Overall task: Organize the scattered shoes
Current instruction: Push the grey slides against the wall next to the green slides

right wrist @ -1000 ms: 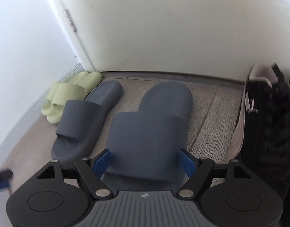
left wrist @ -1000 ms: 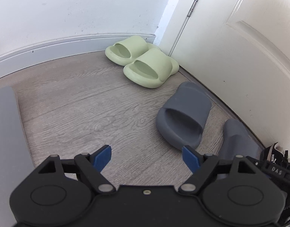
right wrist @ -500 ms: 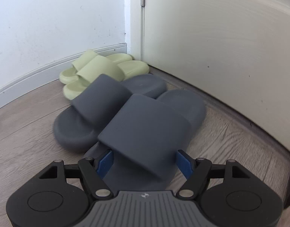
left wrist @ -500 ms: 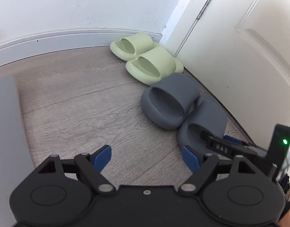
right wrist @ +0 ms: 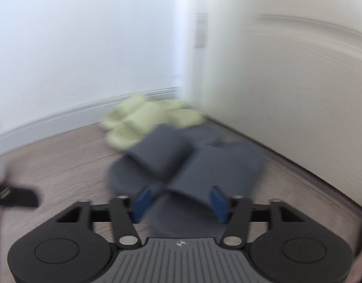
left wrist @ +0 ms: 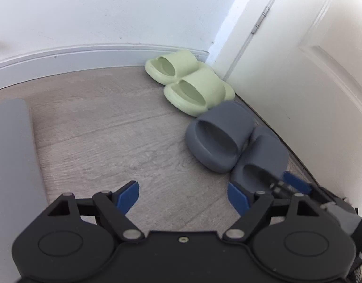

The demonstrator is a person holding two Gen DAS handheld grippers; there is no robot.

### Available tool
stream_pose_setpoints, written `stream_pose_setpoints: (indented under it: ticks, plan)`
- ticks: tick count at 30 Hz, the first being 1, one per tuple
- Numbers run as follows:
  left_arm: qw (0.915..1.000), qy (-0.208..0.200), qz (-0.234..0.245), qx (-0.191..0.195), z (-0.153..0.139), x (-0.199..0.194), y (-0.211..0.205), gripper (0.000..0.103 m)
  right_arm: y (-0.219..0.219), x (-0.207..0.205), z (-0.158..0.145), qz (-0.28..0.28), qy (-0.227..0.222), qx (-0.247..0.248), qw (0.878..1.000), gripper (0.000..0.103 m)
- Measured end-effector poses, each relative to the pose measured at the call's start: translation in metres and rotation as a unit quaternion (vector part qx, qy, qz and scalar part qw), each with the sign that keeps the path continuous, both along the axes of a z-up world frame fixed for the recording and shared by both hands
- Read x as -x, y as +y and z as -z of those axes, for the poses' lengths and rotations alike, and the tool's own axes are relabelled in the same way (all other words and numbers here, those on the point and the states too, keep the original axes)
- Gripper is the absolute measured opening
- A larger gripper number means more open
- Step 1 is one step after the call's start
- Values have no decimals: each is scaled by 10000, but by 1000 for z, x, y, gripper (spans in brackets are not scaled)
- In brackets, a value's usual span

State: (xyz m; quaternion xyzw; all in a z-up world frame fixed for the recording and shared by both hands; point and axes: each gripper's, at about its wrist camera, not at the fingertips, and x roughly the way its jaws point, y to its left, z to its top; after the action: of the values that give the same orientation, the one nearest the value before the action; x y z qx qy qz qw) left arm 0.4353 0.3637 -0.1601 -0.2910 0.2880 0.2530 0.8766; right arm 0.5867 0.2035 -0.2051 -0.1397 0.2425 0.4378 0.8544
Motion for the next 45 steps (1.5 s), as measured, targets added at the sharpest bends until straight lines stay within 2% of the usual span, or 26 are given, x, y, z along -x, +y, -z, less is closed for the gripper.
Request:
stream_pose_setpoints:
  ticks: [1, 3, 5, 9, 10, 13, 14, 16, 18, 19, 21, 23, 25, 28, 30, 32, 34, 38, 42, 45]
  plan:
    - [10000, -7, -74, -16, -1, 2, 2, 83, 10, 0, 2, -232, 143, 9, 9996, 6]
    - [9998, 12, -210, 4, 0, 5, 7, 83, 30, -3, 7, -592, 490, -1, 9970, 6]
    - [9995, -4, -285, 118, 2, 7, 12, 83, 45, -6, 14, -687, 592, 68, 9959, 6]
    - [9986, -62, -415, 311, 5, 11, 20, 83, 75, -17, 27, -498, 652, 307, 9962, 6]
    - [9986, -60, -423, 326, 5, 11, 21, 83, 79, -19, 28, -391, 655, 313, 9966, 0]
    - [9984, -73, -395, 407, 7, 10, 21, 83, 86, -35, 25, -4, 1154, 66, 9933, 0]
    - [9984, -70, -378, 422, 7, 10, 21, 83, 87, -36, 25, 35, 1196, 48, 9928, 0]
    - [9988, -28, -326, 366, 8, 8, 19, 83, 91, -37, 27, 38, 1006, 116, 9948, 0]
    - [9992, -4, -294, 289, 7, 7, 18, 83, 94, -40, 28, 330, 655, 277, 9969, 0]
    - [9993, 6, -277, 245, 7, 7, 18, 83, 93, -45, 27, 403, 736, 237, 9962, 0]
    - [9994, 5, -234, 238, 7, 7, 18, 83, 87, -55, 24, 480, 1005, 68, 9938, 2]
    - [9994, 18, -226, 246, 8, 7, 19, 83, 71, -53, 15, 508, 1066, -175, 9928, 7]
    - [9992, 1, -258, 294, 8, 8, 21, 83, 30, -43, -1, 676, 1186, -786, 9875, 23]
    - [9987, -54, -307, 396, 9, 10, 23, 83, -23, -35, -9, 1202, 1437, -1336, 9732, 24]
    - [9986, -86, -304, 416, 8, 11, 23, 83, -51, -31, -4, 1459, 1475, -1076, 9723, 25]
    - [9988, -95, -275, 400, 7, 10, 22, 83, -69, -27, 5, 1552, 1502, -752, 9735, 25]
    - [9989, -89, -208, 406, 7, 8, 20, 83, -77, -26, 14, 1546, 1646, -640, 9721, 25]
    - [9997, 8, -6, 254, 6, 3, 11, 83, -68, -29, 28, 1482, 1789, -410, 9718, 25]
    - [9999, 123, 120, -5, 4, -1, 3, 83, -53, -46, 30, 1658, 2198, -565, 9597, 25]
    - [9997, 82, 156, 145, 6, -3, 2, 83, -50, -53, 29, 1839, 2312, -480, 9542, 24]
